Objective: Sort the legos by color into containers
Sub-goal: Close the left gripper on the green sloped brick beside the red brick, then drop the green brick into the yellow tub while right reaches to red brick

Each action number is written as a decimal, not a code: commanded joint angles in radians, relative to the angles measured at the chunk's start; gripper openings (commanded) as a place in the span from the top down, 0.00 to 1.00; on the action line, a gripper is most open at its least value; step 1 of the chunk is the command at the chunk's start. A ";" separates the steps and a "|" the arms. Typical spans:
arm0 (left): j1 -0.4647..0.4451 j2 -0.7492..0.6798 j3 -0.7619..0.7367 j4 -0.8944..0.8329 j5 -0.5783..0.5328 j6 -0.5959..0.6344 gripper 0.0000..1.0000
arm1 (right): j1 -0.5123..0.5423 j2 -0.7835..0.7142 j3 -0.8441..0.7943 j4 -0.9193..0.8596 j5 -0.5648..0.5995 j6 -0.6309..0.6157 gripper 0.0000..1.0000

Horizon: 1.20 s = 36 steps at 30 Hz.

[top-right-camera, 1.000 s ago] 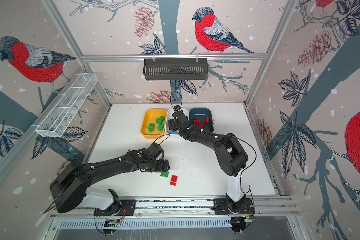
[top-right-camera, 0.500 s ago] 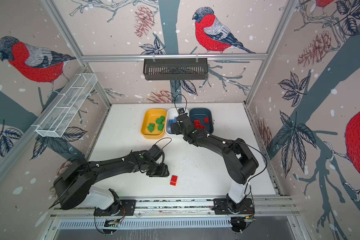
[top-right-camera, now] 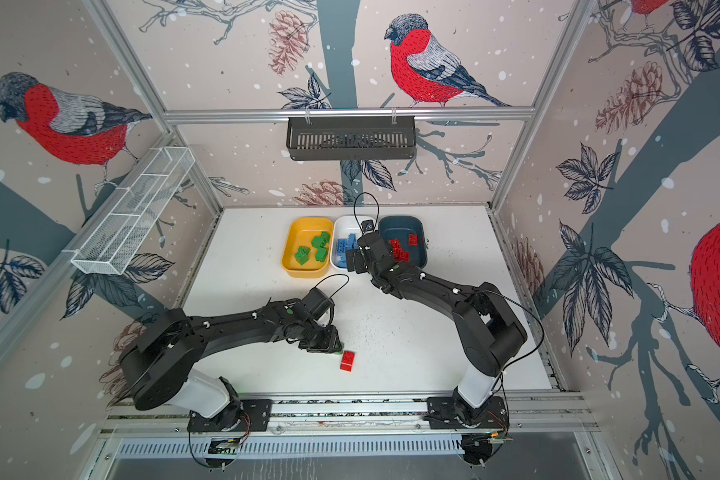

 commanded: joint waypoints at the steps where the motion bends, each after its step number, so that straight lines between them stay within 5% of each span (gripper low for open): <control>1: -0.003 0.014 0.003 -0.036 -0.067 0.018 0.60 | 0.002 -0.028 -0.018 0.030 0.008 0.016 0.01; 10: 0.028 0.021 0.080 -0.006 -0.116 0.061 0.65 | 0.006 -0.137 -0.134 0.025 -0.002 0.042 0.01; 25: 0.287 -0.014 0.255 0.189 -0.181 0.049 0.64 | 0.032 -0.333 -0.348 0.001 -0.028 0.002 0.01; 36: 0.440 0.129 0.410 0.312 -0.422 0.096 0.63 | 0.131 -0.371 -0.398 -0.051 -0.124 -0.076 0.01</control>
